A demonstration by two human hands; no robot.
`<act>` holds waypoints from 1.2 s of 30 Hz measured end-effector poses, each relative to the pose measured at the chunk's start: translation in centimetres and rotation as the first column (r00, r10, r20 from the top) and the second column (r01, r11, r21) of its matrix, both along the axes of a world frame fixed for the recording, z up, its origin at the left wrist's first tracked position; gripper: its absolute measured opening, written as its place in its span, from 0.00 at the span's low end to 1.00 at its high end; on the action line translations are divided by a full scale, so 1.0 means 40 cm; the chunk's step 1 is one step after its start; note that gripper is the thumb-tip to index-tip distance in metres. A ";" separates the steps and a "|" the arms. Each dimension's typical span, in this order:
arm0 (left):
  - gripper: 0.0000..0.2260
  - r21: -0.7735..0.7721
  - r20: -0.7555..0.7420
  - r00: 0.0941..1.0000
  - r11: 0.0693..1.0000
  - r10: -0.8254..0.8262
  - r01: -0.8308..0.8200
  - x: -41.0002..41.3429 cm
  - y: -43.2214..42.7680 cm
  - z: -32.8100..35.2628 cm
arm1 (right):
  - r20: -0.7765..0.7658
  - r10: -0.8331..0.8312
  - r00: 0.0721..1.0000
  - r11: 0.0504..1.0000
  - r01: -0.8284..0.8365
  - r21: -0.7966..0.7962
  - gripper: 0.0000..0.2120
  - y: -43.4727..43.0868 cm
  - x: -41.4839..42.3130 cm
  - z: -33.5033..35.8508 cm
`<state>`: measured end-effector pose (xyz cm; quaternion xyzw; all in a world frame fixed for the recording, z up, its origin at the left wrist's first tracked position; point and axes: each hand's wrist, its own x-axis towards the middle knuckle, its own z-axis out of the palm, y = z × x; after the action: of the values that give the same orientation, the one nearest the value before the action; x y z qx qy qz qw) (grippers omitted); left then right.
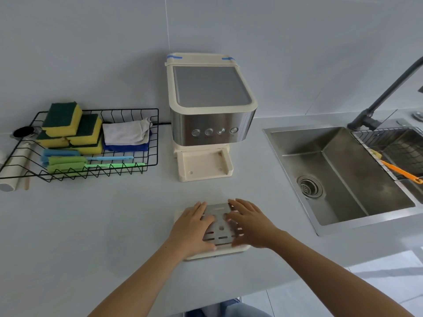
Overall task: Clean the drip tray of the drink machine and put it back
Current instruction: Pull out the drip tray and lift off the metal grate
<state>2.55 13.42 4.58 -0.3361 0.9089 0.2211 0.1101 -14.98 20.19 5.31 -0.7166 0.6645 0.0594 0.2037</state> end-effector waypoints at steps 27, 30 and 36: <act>0.29 0.050 0.131 0.991 0.999 -0.019 0.013 -0.496 -0.078 -0.107 | 0.066 -0.020 0.998 0.990 0.011 0.140 0.30 -0.083 -0.495 -0.108; 0.28 0.052 0.142 0.990 0.999 0.005 -0.013 -0.493 -0.080 -0.114 | 0.078 -0.002 0.997 0.990 -0.009 0.144 0.31 -0.091 -0.486 -0.123; 0.33 0.069 0.156 0.987 0.996 0.038 -0.049 -0.487 -0.084 -0.115 | 0.078 0.032 0.996 0.990 -0.042 0.134 0.29 -0.086 -0.483 -0.136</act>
<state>-16.95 10.05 -0.03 -0.3679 0.8813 0.2298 0.1874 -34.30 16.76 -0.12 -0.7151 0.6372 0.0811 0.2757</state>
